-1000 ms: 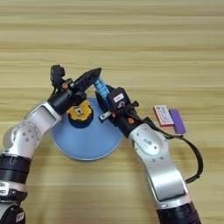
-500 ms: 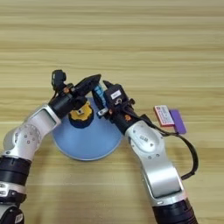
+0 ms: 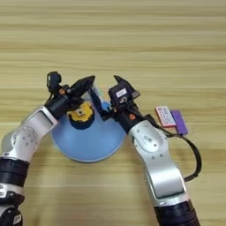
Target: Move the objects on the table
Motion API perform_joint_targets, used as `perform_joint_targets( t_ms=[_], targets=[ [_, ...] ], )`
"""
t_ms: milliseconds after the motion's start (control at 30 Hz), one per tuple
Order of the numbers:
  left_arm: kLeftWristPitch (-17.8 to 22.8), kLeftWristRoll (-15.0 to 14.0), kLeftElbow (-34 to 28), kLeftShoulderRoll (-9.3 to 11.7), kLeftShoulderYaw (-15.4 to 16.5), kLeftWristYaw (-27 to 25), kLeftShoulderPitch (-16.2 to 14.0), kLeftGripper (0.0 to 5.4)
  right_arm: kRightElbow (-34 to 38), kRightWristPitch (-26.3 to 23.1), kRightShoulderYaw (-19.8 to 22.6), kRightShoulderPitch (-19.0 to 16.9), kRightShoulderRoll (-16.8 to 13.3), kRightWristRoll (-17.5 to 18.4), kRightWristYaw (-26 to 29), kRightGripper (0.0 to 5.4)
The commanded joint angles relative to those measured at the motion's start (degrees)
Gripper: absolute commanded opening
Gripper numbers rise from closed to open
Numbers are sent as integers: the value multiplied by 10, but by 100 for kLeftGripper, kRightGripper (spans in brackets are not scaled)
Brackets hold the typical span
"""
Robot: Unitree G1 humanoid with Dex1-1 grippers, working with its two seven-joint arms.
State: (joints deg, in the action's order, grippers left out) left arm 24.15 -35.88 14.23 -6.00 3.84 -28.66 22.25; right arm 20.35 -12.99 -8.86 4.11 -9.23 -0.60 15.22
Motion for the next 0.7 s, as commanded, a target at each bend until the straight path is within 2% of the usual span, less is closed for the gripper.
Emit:
perform_joint_targets(
  t_ms=[33, 167, 233, 300, 400, 600, 700],
  targets=[
    [-27, 22, 11, -1, 7, 13, 14, 130, -8, 11, 19, -5, -10, 6, 0, 462],
    [-35, 25, 21, -1, 15, 13, 19, 130, 8, -3, 12, -25, -31, 11, 28, 512],
    [-39, 29, 23, 1, 16, 13, 21, 130, 8, -3, 22, -27, -33, 16, 29, 540],
    [-39, 34, 20, 11, 21, 19, 25, 130, -13, -3, 47, -15, -31, 23, 17, 540],
    [-19, 22, -5, 21, 31, 27, 24, 130, -30, -3, 65, -5, -27, 30, 6, 540],
    [30, 13, -85, 53, 36, 45, -10, 130, -36, -2, 82, 4, -26, 36, -5, 540],
    [57, 15, -139, 84, 45, 55, -47, 130, -36, -2, 84, 6, -24, 35, -7, 540]
  ],
)
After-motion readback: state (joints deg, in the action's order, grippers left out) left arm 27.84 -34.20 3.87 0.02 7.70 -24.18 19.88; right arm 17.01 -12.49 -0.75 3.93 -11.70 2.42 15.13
